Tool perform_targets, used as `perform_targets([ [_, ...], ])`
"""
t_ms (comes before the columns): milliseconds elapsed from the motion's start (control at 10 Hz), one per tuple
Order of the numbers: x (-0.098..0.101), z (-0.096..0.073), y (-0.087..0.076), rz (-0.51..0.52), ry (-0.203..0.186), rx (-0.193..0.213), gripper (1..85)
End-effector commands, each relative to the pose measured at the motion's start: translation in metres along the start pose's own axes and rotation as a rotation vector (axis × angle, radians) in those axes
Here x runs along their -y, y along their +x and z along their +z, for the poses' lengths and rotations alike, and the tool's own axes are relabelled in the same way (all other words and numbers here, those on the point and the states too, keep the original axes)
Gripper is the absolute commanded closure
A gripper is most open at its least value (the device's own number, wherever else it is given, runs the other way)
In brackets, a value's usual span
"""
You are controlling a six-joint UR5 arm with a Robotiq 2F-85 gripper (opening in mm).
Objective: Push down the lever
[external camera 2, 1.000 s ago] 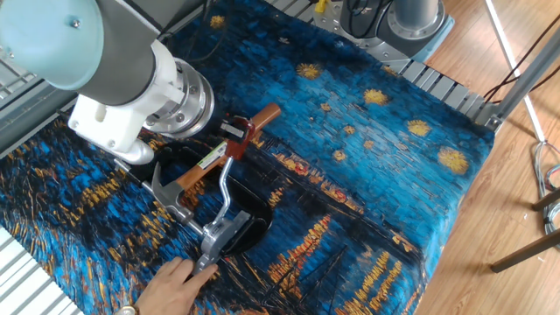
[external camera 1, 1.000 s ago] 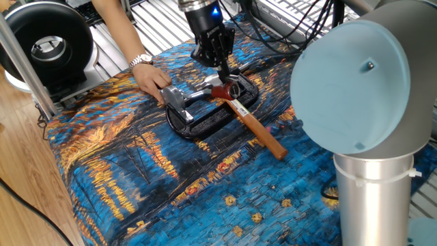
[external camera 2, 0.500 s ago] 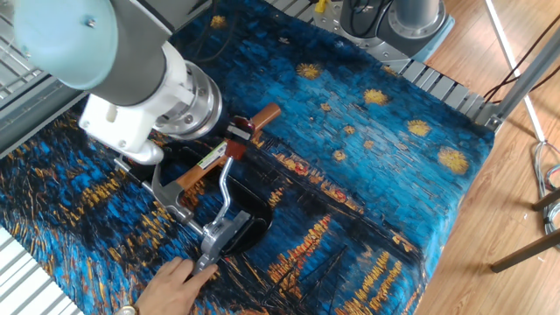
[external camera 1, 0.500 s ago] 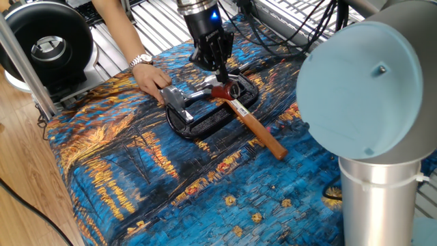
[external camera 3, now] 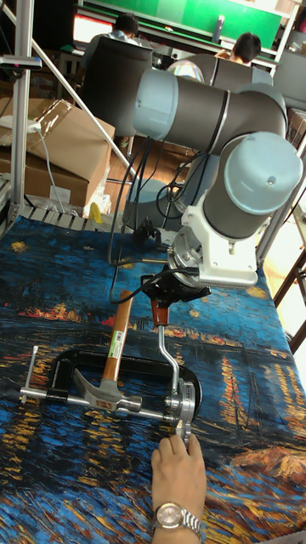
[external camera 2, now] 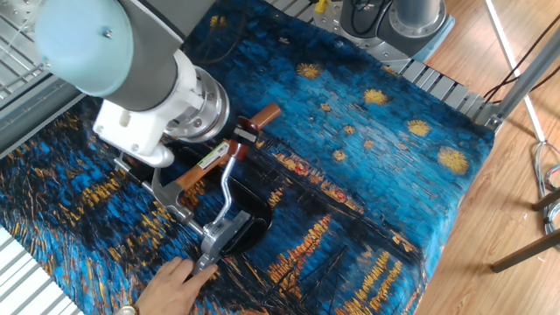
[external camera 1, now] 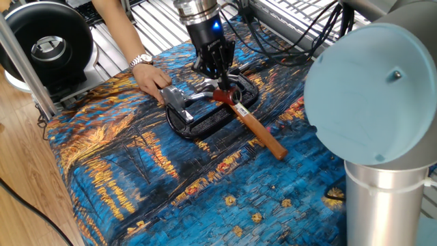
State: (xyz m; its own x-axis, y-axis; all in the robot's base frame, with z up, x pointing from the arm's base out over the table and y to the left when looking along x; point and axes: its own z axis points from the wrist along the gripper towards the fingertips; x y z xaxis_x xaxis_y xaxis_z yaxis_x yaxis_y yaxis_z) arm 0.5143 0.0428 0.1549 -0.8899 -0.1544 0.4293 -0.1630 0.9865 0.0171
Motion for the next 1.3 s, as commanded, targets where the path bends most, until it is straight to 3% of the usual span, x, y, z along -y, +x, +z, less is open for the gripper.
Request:
perform_targets([
  [0, -0.003, 0.009, -0.004, -0.002, 0.007, 0.011, 71.0],
  [100, 0.002, 0.015, -0.007, 0.002, 0.04, 0.018, 71.0],
  [200, 0.001, 0.021, -0.011, 0.004, 0.046, 0.03, 71.0],
  [500, -0.009, 0.034, -0.015, 0.005, 0.04, 0.047, 71.0],
  [800, -0.007, 0.022, -0.004, -0.001, 0.039, 0.023, 71.0],
  [1000, -0.007, 0.005, 0.009, -0.019, 0.02, -0.003, 71.0],
  [1200, -0.008, 0.001, 0.013, -0.028, 0.011, -0.017, 71.3],
])
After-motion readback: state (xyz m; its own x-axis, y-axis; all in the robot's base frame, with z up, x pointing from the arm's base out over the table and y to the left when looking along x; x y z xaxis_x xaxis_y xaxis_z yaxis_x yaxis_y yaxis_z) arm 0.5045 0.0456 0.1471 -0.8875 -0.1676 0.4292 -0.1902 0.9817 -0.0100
